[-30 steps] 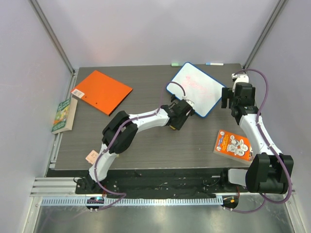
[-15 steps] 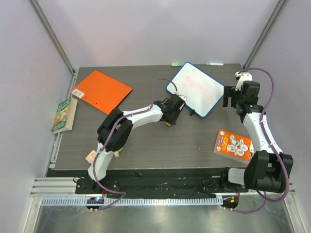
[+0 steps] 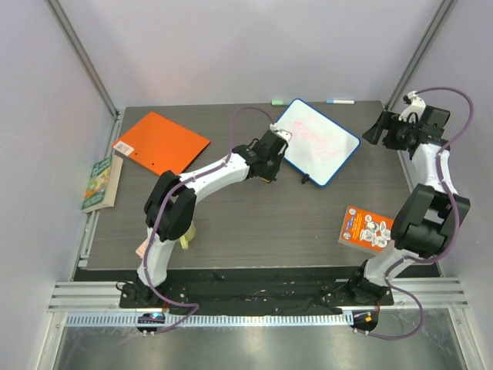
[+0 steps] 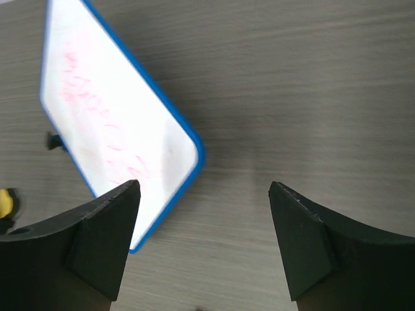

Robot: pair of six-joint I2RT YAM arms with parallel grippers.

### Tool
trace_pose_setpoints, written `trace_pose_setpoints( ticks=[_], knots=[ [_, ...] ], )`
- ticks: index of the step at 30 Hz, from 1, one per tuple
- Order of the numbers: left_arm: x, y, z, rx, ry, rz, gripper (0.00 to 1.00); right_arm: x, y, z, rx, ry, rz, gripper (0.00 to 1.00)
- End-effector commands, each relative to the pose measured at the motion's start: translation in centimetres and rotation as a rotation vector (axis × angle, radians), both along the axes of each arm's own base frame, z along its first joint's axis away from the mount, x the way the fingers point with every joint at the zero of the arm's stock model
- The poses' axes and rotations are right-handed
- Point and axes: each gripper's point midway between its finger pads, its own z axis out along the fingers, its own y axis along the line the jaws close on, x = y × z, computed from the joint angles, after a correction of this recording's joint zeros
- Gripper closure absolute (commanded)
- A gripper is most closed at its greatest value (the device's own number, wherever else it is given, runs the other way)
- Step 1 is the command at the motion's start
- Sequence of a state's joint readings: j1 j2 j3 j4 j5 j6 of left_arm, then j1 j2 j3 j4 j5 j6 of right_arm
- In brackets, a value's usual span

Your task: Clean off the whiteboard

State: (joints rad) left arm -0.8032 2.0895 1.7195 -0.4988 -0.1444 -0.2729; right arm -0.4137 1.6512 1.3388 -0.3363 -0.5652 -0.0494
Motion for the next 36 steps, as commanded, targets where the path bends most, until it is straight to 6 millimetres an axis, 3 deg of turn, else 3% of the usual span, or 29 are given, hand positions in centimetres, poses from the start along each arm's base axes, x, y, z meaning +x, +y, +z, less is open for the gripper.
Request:
trace_pose_setpoints(
  ticks=[1, 6, 11, 16, 24, 31, 32, 36],
  knots=[
    [1.1, -0.4, 3.0, -0.041, -0.022, -0.014, 1.00, 1.4, 4.5, 2.4, 0.238, -0.060, 0.239, 0.15],
    [2.0, -0.1, 2.8, -0.051, -0.003, 0.003, 1.00, 3.0, 4.2, -0.2, 0.314, 0.002, 0.229, 0.15],
    [2.7, -0.2, 2.8, -0.066, -0.001, 0.001, 1.00, 3.3, 4.1, -2.1, 0.319, 0.030, 0.230, 0.16],
    [3.3, -0.4, 2.7, -0.109, 0.015, 0.012, 1.00, 3.6, 5.7, -3.8, 0.385, 0.060, 0.290, 0.27],
    [3.8, -0.6, 2.3, -0.136, 0.031, 0.016, 1.00, 4.7, 7.7, -5.0, 0.405, 0.056, 0.351, 0.38],
    [4.5, -0.5, 3.3, -0.166, 0.016, 0.035, 1.00, 4.8, 8.1, -6.1, 0.433, 0.061, 0.394, 0.67],
    [4.8, -0.5, 3.6, -0.175, 0.010, 0.039, 1.00, 4.7, 8.1, -6.2, 0.435, 0.064, 0.395, 0.74],
    [5.8, -0.9, 5.0, -0.219, -0.033, 0.048, 1.00, 4.3, 8.2, -6.2, 0.425, 0.069, 0.407, 0.87]
  ],
)
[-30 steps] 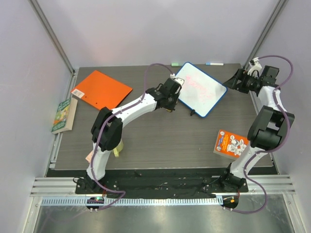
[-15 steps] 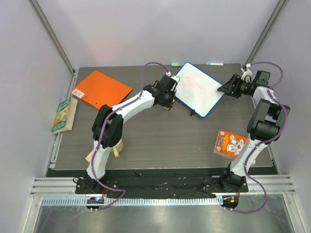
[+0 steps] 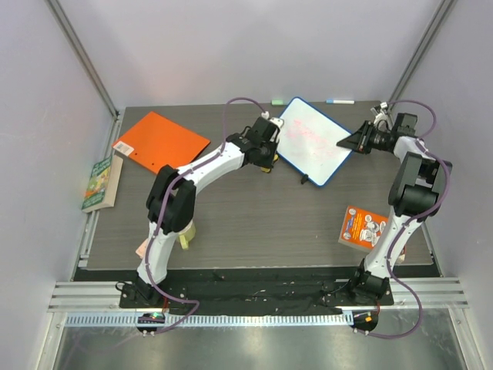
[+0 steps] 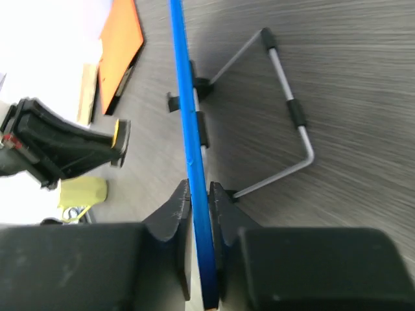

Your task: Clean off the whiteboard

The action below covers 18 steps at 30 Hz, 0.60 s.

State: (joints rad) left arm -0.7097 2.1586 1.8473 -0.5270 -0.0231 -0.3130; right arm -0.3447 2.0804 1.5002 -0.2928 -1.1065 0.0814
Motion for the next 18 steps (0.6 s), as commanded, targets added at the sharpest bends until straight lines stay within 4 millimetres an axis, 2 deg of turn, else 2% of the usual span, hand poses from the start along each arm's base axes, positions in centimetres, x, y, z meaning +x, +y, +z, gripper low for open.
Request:
trace_pose_setpoints(
  ticks=[1, 4, 5, 7, 8, 11, 12, 13, 14, 15, 17, 18],
  knots=[
    [2.5, -1.5, 4.4, -0.120, -0.098, 0.016, 1.00, 1.1, -1.0, 1.2, -0.103, -0.100, 0.003, 0.91],
    [4.2, -1.9, 5.9, -0.149, -0.165, 0.054, 1.00, 0.9, -1.1, 0.9, -0.131, -0.098, 0.025, 0.99],
    [4.7, -2.0, 5.6, -0.148, -0.173, 0.066, 1.00, 0.5, -1.0, 0.6, -0.128, -0.078, 0.030, 0.99],
    [6.1, -2.5, 6.6, -0.172, -0.232, 0.091, 1.00, 0.2, -1.1, 0.5, -0.149, -0.092, 0.052, 0.98],
    [6.7, -2.9, 6.0, -0.175, -0.241, 0.092, 1.00, -0.2, -1.0, 0.1, -0.151, -0.073, 0.061, 0.99],
    [8.5, -4.3, 7.5, -0.235, -0.309, 0.099, 1.00, -0.8, -1.3, -0.7, -0.205, -0.069, 0.081, 0.99],
    [9.1, -4.7, 6.5, -0.232, -0.306, 0.105, 1.00, -0.9, -1.4, -0.9, -0.213, -0.067, 0.086, 0.98],
    [10.0, -5.2, 7.8, -0.253, -0.340, 0.117, 1.00, -1.0, -1.4, -1.1, -0.220, -0.066, 0.090, 0.98],
    [10.5, -5.4, 7.9, -0.258, -0.348, 0.122, 1.00, -1.3, -1.4, -1.3, -0.221, -0.055, 0.098, 0.99],
    [11.0, -5.7, 6.1, -0.244, -0.335, 0.123, 1.00, -1.4, -1.4, -1.6, -0.228, -0.059, 0.108, 0.98],
    [12.1, -6.5, 7.3, -0.278, -0.370, 0.131, 1.00, -1.8, -1.3, -1.9, -0.233, -0.050, 0.125, 0.98],
    [12.4, -6.7, 6.4, -0.277, -0.364, 0.138, 1.00, -2.0, -1.4, -2.0, -0.249, -0.062, 0.137, 0.98]
  ],
)
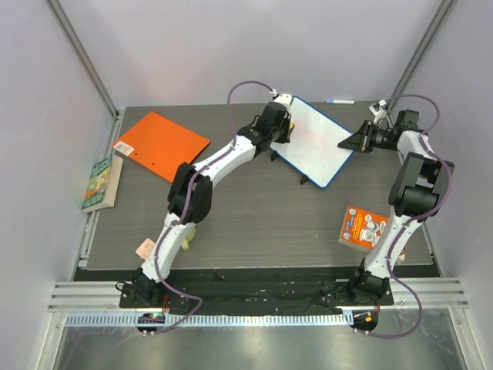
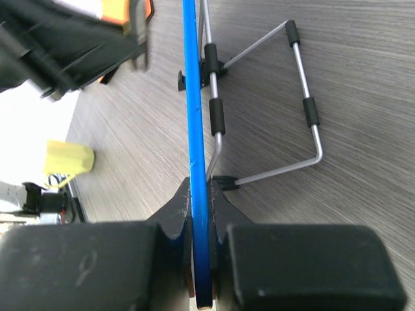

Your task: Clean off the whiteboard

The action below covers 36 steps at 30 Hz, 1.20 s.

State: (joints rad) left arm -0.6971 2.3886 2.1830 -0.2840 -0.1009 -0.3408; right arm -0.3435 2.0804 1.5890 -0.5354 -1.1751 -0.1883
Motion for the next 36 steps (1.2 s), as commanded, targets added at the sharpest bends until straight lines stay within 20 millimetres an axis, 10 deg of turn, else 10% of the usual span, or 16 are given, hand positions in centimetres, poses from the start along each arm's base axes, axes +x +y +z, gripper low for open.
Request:
trace_pose_setpoints(
  ticks=[1, 12, 30, 36],
  knots=[
    [2.9, -1.2, 1.7, -0.080, -0.087, 0.050, 1.00, -0.8, -2.0, -3.6, -0.214, 0.007, 0.006, 0.99],
    [3.5, -4.7, -0.3, -0.215, -0.113, -0.009, 1.00, -2.2, -1.5, -4.1, -0.238, -0.019, 0.068, 0.98],
    [-9.0, -14.4, -5.2, 0.053, -0.118, -0.394, 1.00, -2.2, -0.3, -4.8, -0.290, 0.009, 0.112, 0.99],
    [-6.3, -12.4, -6.5, 0.105, -0.127, -0.211, 1.00, -2.2, -0.2, -4.9, -0.290, 0.018, 0.115, 0.98]
  ],
)
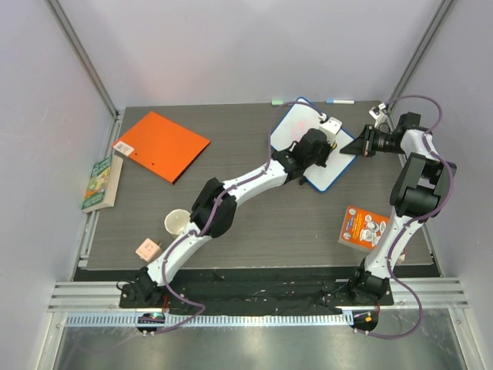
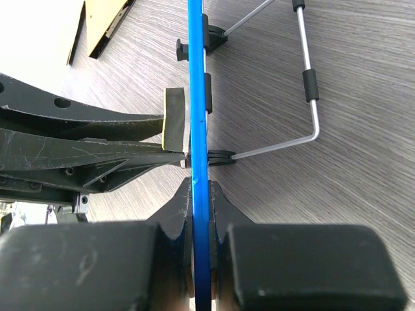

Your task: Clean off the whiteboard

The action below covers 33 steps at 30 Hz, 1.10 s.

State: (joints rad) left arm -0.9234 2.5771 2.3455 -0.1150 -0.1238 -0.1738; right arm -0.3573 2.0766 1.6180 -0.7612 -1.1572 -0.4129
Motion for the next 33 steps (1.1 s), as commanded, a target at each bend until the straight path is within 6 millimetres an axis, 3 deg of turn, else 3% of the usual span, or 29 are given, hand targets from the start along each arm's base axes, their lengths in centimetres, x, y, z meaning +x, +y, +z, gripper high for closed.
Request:
trace_pose_setpoints(
  ticks=[1, 10, 13, 17, 21, 24, 25, 28, 33],
  knots=[
    [1.3, 1.8, -5.0, 0.069, 0.079, 0.108, 1.00, 0.0, 0.1, -4.4, -0.234, 0.007, 0.058, 0.98],
    [10.5, 10.3, -4.2, -0.045, 0.076, 0.440, 1.00, -0.2, 0.2, -4.5, -0.227, 0.016, 0.068, 0.99],
    [12.2, 12.7, -4.3, -0.045, 0.084, 0.523, 1.00, -0.5, 0.4, -4.4, -0.213, 0.030, 0.086, 0.99],
    [13.5, 14.2, -5.0, -0.100, 0.150, 0.547, 1.00, -0.7, 0.5, -4.6, -0.202, 0.048, 0.115, 0.99],
    [12.5, 12.7, -5.3, -0.104, 0.181, 0.460, 1.00, -0.7, 0.4, -4.7, -0.210, 0.049, 0.119, 0.99],
    [10.4, 9.9, -4.5, -0.093, 0.150, 0.364, 1.00, -0.7, 0.7, -4.5, -0.216, 0.047, 0.124, 0.99],
    [8.7, 8.1, -5.1, -0.080, 0.156, 0.310, 1.00, -0.7, 0.7, -4.6, -0.218, 0.046, 0.125, 0.99],
    [5.7, 4.7, -4.3, -0.068, 0.128, 0.205, 1.00, -0.7, 0.9, -4.4, -0.224, 0.041, 0.130, 0.99],
    [1.8, 1.5, -4.9, -0.036, 0.161, 0.084, 1.00, -0.8, 1.3, -4.7, -0.245, 0.045, 0.142, 0.99]
  ],
)
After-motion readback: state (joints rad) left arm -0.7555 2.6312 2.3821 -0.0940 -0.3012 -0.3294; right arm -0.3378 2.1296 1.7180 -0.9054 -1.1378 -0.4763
